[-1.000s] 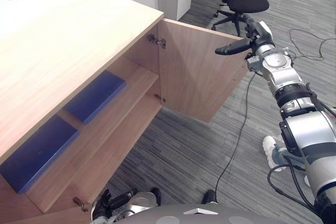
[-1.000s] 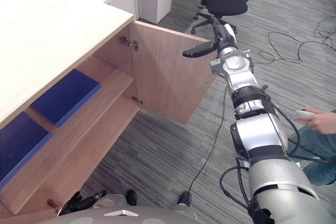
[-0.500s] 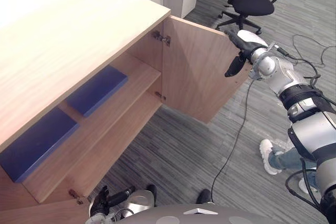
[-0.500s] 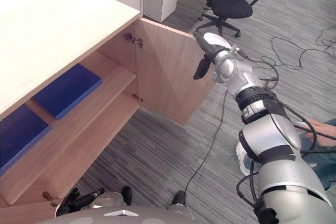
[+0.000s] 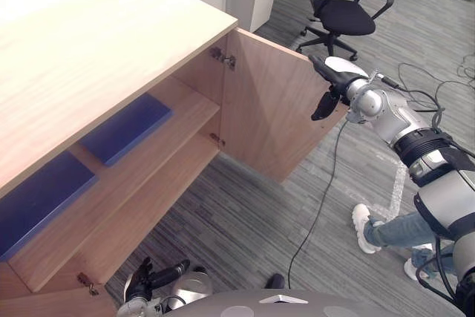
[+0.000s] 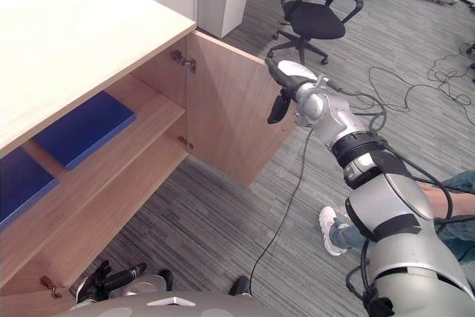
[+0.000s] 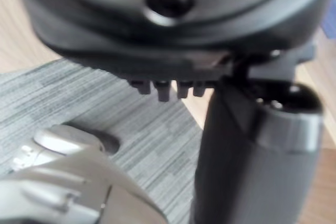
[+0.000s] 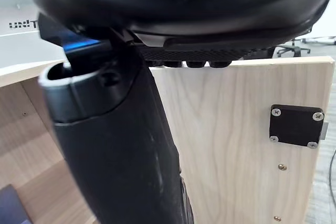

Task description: Walk over to the cabinet, pick up the folder, carry it to the office cabinet, place the folder inside the office cabinet, then close the office cabinet door

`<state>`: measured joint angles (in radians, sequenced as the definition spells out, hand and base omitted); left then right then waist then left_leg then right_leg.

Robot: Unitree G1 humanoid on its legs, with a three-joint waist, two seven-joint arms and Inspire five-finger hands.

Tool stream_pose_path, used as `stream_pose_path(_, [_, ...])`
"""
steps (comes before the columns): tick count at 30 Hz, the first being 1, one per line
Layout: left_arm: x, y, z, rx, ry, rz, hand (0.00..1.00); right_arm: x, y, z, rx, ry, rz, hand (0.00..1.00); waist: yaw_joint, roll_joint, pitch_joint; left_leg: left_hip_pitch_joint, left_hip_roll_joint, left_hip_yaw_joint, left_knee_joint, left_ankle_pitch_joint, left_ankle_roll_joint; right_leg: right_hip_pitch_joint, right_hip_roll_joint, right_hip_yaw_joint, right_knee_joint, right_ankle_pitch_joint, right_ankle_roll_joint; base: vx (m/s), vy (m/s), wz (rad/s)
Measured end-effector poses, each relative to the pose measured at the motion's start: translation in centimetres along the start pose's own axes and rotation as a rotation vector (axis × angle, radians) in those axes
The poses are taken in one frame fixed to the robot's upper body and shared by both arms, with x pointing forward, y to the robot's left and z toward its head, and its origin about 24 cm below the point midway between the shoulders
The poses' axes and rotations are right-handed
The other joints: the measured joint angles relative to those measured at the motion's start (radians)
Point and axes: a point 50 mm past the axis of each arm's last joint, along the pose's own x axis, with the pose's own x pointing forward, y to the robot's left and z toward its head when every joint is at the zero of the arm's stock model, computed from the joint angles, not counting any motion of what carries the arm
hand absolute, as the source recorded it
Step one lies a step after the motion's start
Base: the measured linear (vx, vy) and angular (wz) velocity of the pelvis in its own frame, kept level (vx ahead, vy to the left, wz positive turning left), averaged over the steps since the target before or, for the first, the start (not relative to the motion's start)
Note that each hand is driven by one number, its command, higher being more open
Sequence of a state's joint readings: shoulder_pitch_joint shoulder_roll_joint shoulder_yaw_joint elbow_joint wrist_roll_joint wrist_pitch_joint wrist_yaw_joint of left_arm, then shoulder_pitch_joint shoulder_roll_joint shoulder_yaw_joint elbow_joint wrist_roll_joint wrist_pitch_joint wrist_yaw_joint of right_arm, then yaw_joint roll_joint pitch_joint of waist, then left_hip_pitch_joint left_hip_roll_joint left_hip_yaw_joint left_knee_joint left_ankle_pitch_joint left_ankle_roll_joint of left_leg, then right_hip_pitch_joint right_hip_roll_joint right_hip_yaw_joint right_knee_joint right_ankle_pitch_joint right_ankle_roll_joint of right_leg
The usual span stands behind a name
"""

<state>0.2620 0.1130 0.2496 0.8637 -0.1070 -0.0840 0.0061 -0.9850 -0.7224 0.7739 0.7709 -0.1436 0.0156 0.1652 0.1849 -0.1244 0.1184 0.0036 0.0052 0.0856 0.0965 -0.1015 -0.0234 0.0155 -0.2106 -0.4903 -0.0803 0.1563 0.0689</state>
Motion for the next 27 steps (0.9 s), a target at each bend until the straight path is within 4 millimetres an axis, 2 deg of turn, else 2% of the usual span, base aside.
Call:
stream_pose_path(5, [0.0, -0.4, -0.1, -0.006, 0.003, -0.01, 1.0, -0.5, 1.2, 1.6, 0.128, -0.096, 0.072, 1.0, -0.001, 0.001, -0.016, -0.005, 0.026, 0.0, 0.015, -0.011, -0.017, 0.001, 0.024, 0.001, -0.005, -0.01, -0.013, -0.05, -0.051, -0.07])
stream_pose_path(7, [0.2, -0.6, 0.1, -0.007, 0.004, -0.009, 1.0, -0.8, 1.8, 3.4, 0.285, -0.187, 0.106, 1.0, -0.004, 0.004, -0.021, -0.013, 0.045, -0.001, 0.029, -0.016, -0.028, 0.0, 0.039, 0.002, -0.005, -0.018, -0.024, -0.06, -0.056, -0.06])
stream_pose_path(10, [0.2, -0.6, -0.1, -0.006, 0.015, -0.002, 1.0, -1.4, 2.9, 5.3, 0.422, -0.289, 0.171, 1.0, -0.014, 0.012, -0.04, -0.014, 0.061, -0.002, 0.03, -0.014, -0.042, -0.003, 0.06, 0.002, -0.005, -0.025, -0.035, -0.04, -0.08, -0.06])
stream_pose_path(12, [0.2, -0.6, -0.2, -0.002, 0.019, 0.001, 1.0, -2.4, 4.1, 7.0, 0.51, -0.383, 0.242, 1.0, -0.026, 0.023, -0.054, -0.014, 0.078, -0.003, 0.031, -0.014, -0.053, -0.003, 0.078, 0.002, -0.005, -0.031, -0.044, -0.01, -0.081, -0.04])
stream_pose_path(14, [0.2, -1.1, -0.2, 0.035, 0.016, -0.012, 1.0, -3.7, 5.5, 8.9, 0.659, -0.481, 0.37, 1.0, -0.024, 0.045, -0.076, -0.021, 0.096, -0.011, 0.03, -0.011, -0.064, -0.008, 0.097, -0.001, -0.005, -0.038, -0.055, 0.0, -0.082, 0.04])
stream_pose_path(15, [0.2, -1.5, -0.1, 0.04, 0.015, -0.025, 1.0, -4.3, 6.9, 10.3, 0.763, -0.539, 0.479, 1.0, -0.02, 0.053, -0.1, -0.031, 0.105, -0.024, 0.026, -0.005, -0.073, -0.014, 0.109, -0.007, -0.005, -0.042, -0.061, 0.02, -0.064, 0.11])
stream_pose_path(16, [0.2, -1.6, -0.1, 0.041, 0.015, -0.027, 1.0, -4.4, 7.2, 10.6, 0.785, -0.552, 0.498, 1.0, -0.019, 0.056, -0.102, -0.03, 0.107, -0.025, 0.024, -0.004, -0.074, -0.014, 0.11, -0.009, -0.005, -0.042, -0.061, 0.03, -0.054, 0.19])
stream_pose_path(18, [0.2, -2.3, -0.4, 0.05, 0.024, -0.049, 1.0, -5.1, 9.6, 13.8, 0.937, -0.662, 0.663, 1.0, -0.011, 0.085, -0.122, -0.032, 0.114, -0.044, 0.011, 0.008, -0.078, -0.014, 0.119, -0.026, -0.005, -0.047, -0.068, 0.05, -0.028, 0.21])
stream_pose_path(20, [0.1, -2.8, -0.6, 0.051, 0.032, -0.06, 1.0, -6.0, 11.8, 16.1, 1.004, -0.727, 0.804, 1.0, 0.006, 0.101, -0.134, -0.03, 0.114, -0.053, 0.002, 0.014, -0.078, -0.015, 0.121, -0.03, -0.005, -0.049, -0.071, 0.07, 0.012, 0.13])
stream_pose_path(22, [0.1, -2.9, -0.6, 0.065, 0.03, -0.063, 1.0, -7.4, 15.4, 17.2, 0.948, -0.709, 1.017, 1.0, 0.028, 0.102, -0.137, -0.03, 0.113, -0.06, 0.002, 0.014, -0.077, -0.013, 0.121, -0.032, -0.005, -0.049, -0.071, 0.06, 0.042, 0.11])
stream_pose_path(23, [0.1, -2.7, -0.5, 0.07, 0.026, -0.056, 1.0, -8.7, 18.7, 17.1, 0.905, -0.631, 1.172, 1.0, 0.041, 0.089, -0.134, -0.032, 0.112, -0.066, 0.001, 0.016, -0.075, -0.012, 0.12, -0.033, -0.005, -0.049, -0.071, 0.03, 0.058, 0.14])
stream_pose_path(25, [0.2, -1.9, -0.3, 0.07, 0.025, -0.031, 1.0, -11.1, 24.0, 15.9, 0.908, -0.457, 1.366, 1.0, 0.06, 0.051, -0.132, -0.033, 0.109, -0.069, -0.009, 0.02, -0.072, -0.015, 0.115, -0.033, -0.005, -0.049, -0.07, 0.01, 0.064, 0.11])
stream_pose_path(26, [0.1, -1.1, -0.5, 0.055, 0.03, -0.004, 1.0, -12.5, 26.1, 15.1, 0.925, -0.368, 1.438, 1.0, 0.059, 0.027, -0.125, -0.033, 0.108, -0.069, -0.014, 0.024, -0.07, -0.016, 0.11, -0.032, -0.005, -0.049, -0.07, -0.01, 0.053, 0.02])
stream_pose_path(27, [0.1, -0.8, -0.7, 0.047, 0.036, 0.011, 1.0, -12.9, 26.6, 14.8, 0.93, -0.342, 1.458, 1.0, 0.055, 0.019, -0.121, -0.032, 0.106, -0.067, -0.014, 0.025, -0.069, -0.017, 0.107, -0.029, -0.005, -0.047, -0.068, -0.04, 0.055, -0.07])
